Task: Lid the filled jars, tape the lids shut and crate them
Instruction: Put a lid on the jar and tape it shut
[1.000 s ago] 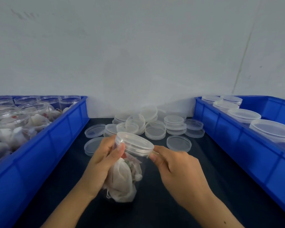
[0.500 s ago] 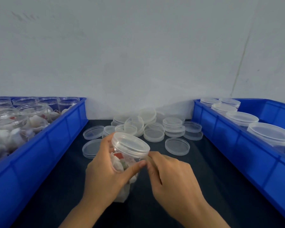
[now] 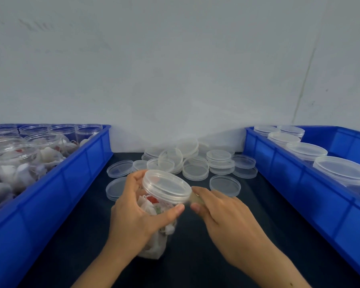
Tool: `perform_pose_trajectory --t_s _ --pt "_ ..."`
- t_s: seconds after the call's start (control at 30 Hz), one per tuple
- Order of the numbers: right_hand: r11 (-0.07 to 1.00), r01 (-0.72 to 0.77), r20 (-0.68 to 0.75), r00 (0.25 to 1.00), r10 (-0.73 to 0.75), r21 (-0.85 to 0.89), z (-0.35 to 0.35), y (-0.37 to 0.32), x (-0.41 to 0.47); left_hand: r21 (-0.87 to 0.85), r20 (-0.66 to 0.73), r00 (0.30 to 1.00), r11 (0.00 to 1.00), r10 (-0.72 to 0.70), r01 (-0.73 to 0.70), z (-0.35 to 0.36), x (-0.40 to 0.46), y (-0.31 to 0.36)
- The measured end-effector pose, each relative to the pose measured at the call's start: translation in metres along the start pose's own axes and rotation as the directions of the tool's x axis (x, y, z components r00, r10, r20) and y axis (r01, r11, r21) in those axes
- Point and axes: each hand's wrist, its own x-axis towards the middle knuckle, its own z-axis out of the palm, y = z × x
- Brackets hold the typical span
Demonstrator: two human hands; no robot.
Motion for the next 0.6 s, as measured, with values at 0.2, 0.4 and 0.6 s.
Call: perform_pose_trajectory --t_s 0.2,0.4,0.6 --pt "1.0 -0.011 -0.032 0.999 0.011 -0.001 0.003 0.004 0.001 -0.012 0.048 0.999 1.0 0.015 -0.015 0.0 0.0 0.002" --pt "0.999 -0.029 -0.077 0.997 0.027 -0.024 0.008 -0.001 0.0 0.006 0.089 0.994 0.998 0.066 -0.067 0.002 -0.006 0.006" --pt "0.998 -0.053 -0.083 0.995 0.05 -0.029 0.013 -0.007 -0.002 0.056 0.099 0.995 0.998 -0.019 0.014 0.002 -0.005 0.016"
